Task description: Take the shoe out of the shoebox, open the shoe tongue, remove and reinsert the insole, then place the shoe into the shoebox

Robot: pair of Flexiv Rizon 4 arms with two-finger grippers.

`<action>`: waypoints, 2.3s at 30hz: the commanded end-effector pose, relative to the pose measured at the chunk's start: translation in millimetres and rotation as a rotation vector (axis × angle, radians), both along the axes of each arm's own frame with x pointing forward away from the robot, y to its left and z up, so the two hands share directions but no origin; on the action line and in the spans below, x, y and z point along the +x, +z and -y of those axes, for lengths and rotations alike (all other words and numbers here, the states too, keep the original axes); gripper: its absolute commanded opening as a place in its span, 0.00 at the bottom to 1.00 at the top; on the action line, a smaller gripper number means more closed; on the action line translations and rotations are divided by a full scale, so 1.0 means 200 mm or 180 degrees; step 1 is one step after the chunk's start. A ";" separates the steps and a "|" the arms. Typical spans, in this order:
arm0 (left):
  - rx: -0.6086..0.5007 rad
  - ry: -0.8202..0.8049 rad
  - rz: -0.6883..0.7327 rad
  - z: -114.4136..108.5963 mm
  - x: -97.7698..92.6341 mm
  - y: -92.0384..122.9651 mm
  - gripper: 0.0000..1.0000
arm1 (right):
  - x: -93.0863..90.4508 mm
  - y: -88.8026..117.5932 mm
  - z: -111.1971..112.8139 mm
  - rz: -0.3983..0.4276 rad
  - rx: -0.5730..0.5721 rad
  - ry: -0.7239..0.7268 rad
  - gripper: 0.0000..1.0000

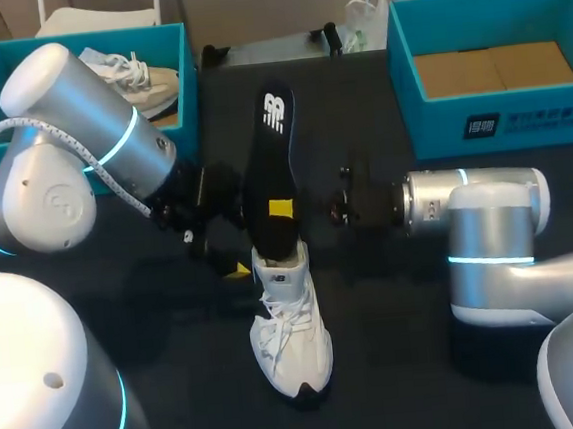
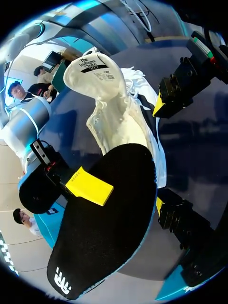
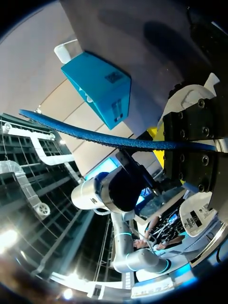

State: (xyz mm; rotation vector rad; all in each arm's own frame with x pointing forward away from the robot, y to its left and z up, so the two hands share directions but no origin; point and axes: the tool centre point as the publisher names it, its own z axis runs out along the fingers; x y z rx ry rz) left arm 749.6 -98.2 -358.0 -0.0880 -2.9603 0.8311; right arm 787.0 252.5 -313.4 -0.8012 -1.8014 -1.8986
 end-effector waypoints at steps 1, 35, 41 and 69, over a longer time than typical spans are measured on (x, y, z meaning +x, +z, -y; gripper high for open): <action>0.0006 -0.0002 0.0001 0.00 0.00 0.00 1.00 | -0.01 0.00 -0.02 -0.0017 -0.0036 -0.0004 0.00; 0.0006 -0.0002 0.0001 0.00 0.00 0.00 1.00 | -0.09 -0.09 -0.02 -0.0252 -0.0030 -0.0003 0.00; 0.0006 -0.0002 0.0001 0.00 0.00 0.00 1.00 | -0.16 -0.13 -0.01 -0.0296 -0.0062 0.0045 0.00; 0.0006 -0.0002 0.0001 0.00 0.00 0.00 1.00 | -0.29 -0.24 0.00 -0.0637 -0.0142 0.0167 0.00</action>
